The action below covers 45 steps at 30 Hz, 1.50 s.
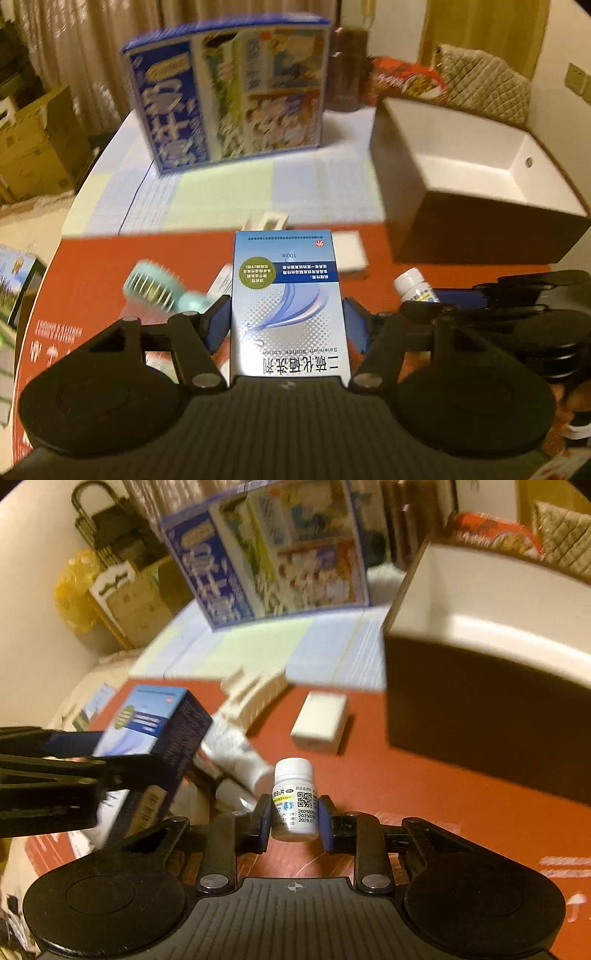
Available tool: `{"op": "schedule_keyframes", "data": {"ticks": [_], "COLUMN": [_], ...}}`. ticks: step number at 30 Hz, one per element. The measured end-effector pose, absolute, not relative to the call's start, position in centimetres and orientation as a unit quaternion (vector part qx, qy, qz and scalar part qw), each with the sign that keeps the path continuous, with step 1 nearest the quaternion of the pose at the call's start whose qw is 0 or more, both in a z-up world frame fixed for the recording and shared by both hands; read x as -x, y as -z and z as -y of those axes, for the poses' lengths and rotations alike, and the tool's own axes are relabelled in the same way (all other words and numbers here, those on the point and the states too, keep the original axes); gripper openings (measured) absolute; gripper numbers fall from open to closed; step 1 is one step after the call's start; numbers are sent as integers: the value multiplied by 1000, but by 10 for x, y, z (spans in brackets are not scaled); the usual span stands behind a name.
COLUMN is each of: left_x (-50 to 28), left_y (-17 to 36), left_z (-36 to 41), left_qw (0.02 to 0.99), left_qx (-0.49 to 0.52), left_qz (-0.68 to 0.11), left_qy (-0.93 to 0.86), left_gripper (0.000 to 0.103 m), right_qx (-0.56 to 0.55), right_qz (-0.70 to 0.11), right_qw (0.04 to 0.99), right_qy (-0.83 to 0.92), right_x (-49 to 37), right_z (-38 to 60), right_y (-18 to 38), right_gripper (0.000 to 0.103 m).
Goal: Organize rigid objects
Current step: 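Lift the blue box with the left gripper while the right gripper grasps the white pill bottle, then lower the blue box into the cardboard box while the right gripper places the pill bottle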
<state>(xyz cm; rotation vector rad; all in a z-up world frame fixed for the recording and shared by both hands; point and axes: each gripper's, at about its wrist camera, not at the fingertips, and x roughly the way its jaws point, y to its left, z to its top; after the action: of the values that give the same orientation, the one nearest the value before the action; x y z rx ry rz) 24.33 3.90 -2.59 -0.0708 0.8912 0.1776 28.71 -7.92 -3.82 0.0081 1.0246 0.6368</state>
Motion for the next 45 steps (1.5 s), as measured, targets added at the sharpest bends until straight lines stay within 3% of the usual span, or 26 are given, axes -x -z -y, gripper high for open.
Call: {"op": "schedule_keyframes", "data": {"ticks": [10,18,31,45], "left_x": [-307,-375,-457,-498], "left_y": [-17,-26,14,65], "left_z": [21,80,133,144], "left_qw": [922,925,902,861], "left_qx": [7,1,27,72], "left_qz": [-386,-376,-427,-501], "left_qy": [-14,47,58,49], "left_gripper": [61,61,61,61], "right_qx": [-42,-69,-81,-75], "right_qz": [-428,-413,-441,-484], "right_qw": [869,892,886,865], "right_qy": [-244,-173,-115,-108], "right_x": [-312,-355,-406,-431], "right_z": [151,222,288,296], "right_y": [-23,-41,-16,20], "right_gripper": [23,23,23,23]}}
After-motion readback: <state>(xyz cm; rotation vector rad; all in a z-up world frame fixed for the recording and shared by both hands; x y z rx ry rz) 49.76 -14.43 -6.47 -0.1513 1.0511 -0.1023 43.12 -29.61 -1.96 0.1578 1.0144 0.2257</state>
